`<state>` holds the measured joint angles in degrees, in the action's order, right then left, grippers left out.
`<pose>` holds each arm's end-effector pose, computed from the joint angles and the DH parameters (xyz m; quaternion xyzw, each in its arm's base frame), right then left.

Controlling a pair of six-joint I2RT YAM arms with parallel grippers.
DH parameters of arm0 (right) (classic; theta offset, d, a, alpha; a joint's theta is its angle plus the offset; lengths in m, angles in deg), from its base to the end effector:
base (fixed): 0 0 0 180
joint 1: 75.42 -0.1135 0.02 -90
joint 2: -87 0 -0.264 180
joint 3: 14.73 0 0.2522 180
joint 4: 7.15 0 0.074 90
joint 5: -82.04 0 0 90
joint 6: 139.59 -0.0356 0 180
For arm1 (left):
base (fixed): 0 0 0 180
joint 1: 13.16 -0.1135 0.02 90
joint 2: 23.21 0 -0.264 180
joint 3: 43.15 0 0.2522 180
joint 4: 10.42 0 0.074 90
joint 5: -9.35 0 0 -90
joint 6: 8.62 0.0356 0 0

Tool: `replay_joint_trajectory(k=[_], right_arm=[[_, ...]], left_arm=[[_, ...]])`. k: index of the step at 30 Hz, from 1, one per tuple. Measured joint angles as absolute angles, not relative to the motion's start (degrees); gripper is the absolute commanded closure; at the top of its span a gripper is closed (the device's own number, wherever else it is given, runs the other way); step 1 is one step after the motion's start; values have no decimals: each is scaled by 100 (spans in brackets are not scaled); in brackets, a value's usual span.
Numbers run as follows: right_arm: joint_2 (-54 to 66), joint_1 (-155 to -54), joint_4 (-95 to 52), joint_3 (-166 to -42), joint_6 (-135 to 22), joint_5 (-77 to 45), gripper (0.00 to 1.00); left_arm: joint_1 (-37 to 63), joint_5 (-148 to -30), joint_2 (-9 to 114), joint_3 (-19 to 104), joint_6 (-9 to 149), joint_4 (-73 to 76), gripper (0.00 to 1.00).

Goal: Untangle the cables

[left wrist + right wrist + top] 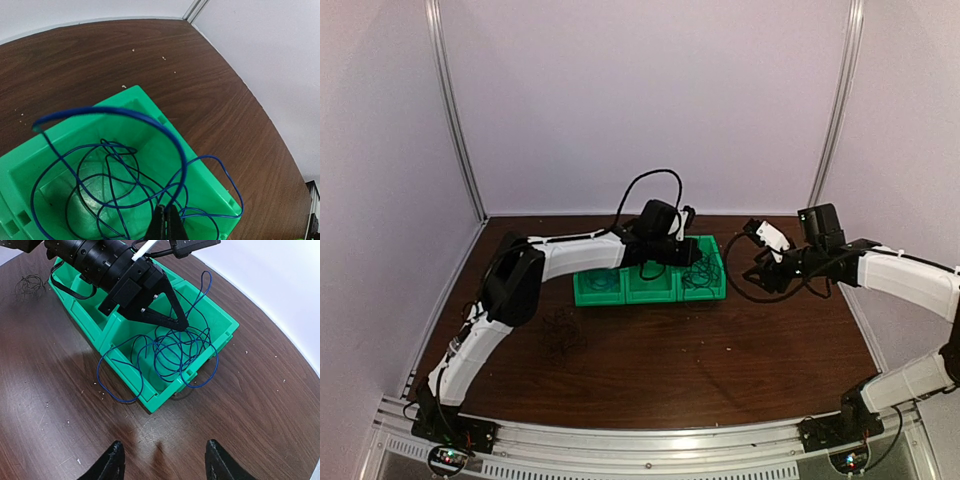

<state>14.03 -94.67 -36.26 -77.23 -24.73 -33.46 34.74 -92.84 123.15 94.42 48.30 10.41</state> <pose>0.2522 0.1043 0.2525 -0.4185 0.7826 0.1791 0.4247 0.3857 -0.4381 0.1674 0.1638 0.8454 -0.3945 0.3207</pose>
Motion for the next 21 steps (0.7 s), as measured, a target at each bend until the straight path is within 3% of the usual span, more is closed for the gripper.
replay_joint_trajectory(k=[4, 6, 9, 14, 18, 21], right_arm=[[1359, -9467, -3622, -7714, -2473, -3357, 42], [1280, -9467, -3622, -7714, -2479, -3374, 40], [1103, -9467, -3692, -7775, -2525, -3429, 40], [594, -9465, -3843, -8361, -2648, -3492, 38], [-22, -9456, -3950, -9106, -2757, -3508, 37], [-536, -9450, -4057, -9574, -2818, -3523, 37]], left_arm=[[3474, -9291, 12315, 9492, 4734, 1190, 96], [3474, -9330, 12315, 9507, 4729, 1233, 80], [3481, -9415, 12304, 9549, 4771, 1240, 64], [3496, -9548, 11937, 9110, 4963, 1286, 43], [3494, -9590, 11218, 8377, 5149, 1616, 35], [3494, -9599, 10711, 8084, 5284, 1882, 14]])
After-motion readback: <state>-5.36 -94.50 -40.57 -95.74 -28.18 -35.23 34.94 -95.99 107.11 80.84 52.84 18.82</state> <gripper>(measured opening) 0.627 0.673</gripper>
